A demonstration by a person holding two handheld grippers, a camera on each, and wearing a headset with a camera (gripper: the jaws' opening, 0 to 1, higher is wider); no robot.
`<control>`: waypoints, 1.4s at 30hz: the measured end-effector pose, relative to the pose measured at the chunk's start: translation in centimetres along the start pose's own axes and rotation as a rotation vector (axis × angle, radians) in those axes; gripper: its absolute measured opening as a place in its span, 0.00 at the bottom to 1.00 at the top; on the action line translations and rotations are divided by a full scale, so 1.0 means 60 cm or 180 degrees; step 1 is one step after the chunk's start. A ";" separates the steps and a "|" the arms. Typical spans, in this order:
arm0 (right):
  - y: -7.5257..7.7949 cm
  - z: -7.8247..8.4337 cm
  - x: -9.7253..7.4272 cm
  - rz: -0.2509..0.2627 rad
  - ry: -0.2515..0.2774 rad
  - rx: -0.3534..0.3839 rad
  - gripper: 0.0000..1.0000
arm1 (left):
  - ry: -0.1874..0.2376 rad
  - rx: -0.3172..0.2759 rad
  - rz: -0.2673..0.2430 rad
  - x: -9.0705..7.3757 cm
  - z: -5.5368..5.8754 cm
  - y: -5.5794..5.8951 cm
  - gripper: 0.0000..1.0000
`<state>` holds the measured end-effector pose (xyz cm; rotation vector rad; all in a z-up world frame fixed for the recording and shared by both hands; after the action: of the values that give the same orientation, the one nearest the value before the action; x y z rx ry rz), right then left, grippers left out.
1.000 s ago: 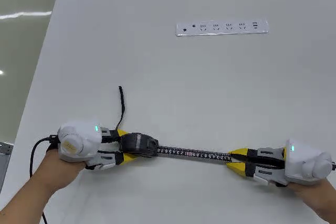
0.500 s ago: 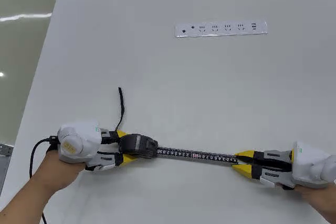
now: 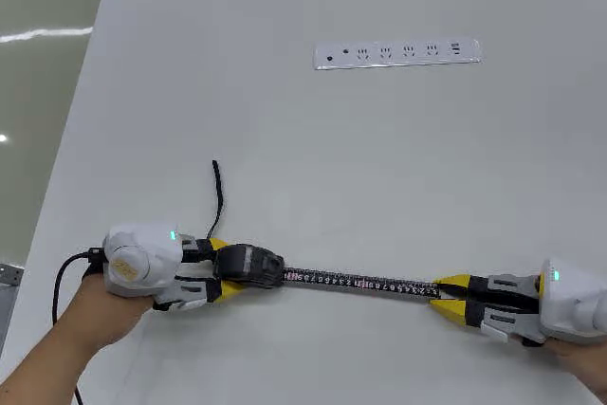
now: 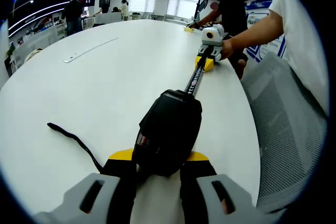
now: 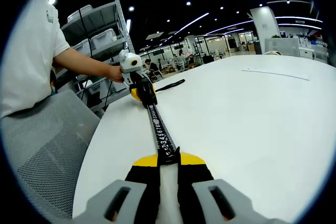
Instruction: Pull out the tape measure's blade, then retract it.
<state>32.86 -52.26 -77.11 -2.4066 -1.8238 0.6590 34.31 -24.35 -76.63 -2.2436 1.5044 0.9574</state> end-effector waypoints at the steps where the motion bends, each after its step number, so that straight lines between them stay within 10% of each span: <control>1: -0.004 -0.007 -0.001 0.0005 -0.0001 -0.0008 0.09 | 0.0000 -0.0001 0.0000 0.000 0.000 0.000 0.28; 42: 0.003 0.000 -0.039 0.0093 -0.0031 0.0048 0.11 | 0.0003 0.0012 0.0007 -0.001 0.000 -0.001 0.29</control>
<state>32.52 -54.50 -76.48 -2.4291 -1.7841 0.6855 34.33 -24.27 -76.58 -2.2406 1.5080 0.9536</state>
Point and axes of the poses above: the centre of the closed fingertips' face, and the gripper's own axes: x roughly forward along the fingers, y roughly to its right, z roughly out of its underside, the point moved 1 cm from there along -x, roughly backward along the fingers, and after that the axes turned 3 degrees about y, right-handed, at the moved point
